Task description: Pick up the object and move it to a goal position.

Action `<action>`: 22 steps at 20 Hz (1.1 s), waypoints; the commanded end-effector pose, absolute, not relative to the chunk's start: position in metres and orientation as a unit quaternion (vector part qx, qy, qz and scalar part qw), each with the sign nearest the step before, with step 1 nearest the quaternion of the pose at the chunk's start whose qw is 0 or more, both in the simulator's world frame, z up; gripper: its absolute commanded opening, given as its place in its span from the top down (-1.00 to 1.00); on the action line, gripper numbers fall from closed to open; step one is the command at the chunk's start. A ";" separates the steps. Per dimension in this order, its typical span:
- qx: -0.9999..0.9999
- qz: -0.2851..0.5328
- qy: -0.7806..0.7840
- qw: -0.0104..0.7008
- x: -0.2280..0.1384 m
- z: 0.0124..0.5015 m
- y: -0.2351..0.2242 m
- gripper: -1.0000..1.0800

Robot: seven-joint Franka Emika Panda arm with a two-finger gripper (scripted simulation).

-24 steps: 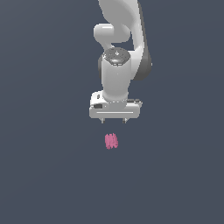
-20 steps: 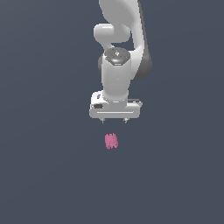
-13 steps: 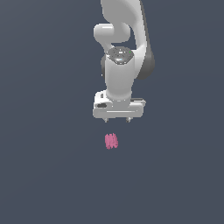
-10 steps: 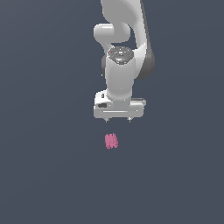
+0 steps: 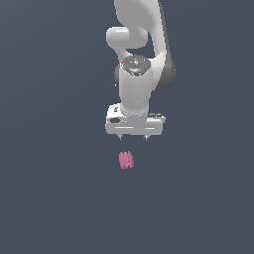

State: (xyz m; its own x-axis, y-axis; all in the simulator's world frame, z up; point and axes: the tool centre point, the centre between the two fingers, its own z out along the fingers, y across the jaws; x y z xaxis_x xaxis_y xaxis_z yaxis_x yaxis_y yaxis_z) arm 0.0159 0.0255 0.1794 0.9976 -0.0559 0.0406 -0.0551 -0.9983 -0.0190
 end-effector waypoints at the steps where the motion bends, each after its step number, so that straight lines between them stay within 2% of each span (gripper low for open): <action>1: -0.999 -0.019 0.046 0.010 0.017 0.177 0.025 -0.92; 22: -0.947 -0.005 0.320 0.013 0.031 0.138 0.013 -0.92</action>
State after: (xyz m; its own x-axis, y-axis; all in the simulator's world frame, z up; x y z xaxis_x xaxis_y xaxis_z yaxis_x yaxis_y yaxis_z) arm 0.0300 0.0143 0.1413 0.8216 -0.5700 0.0037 -0.5697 -0.8214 -0.0287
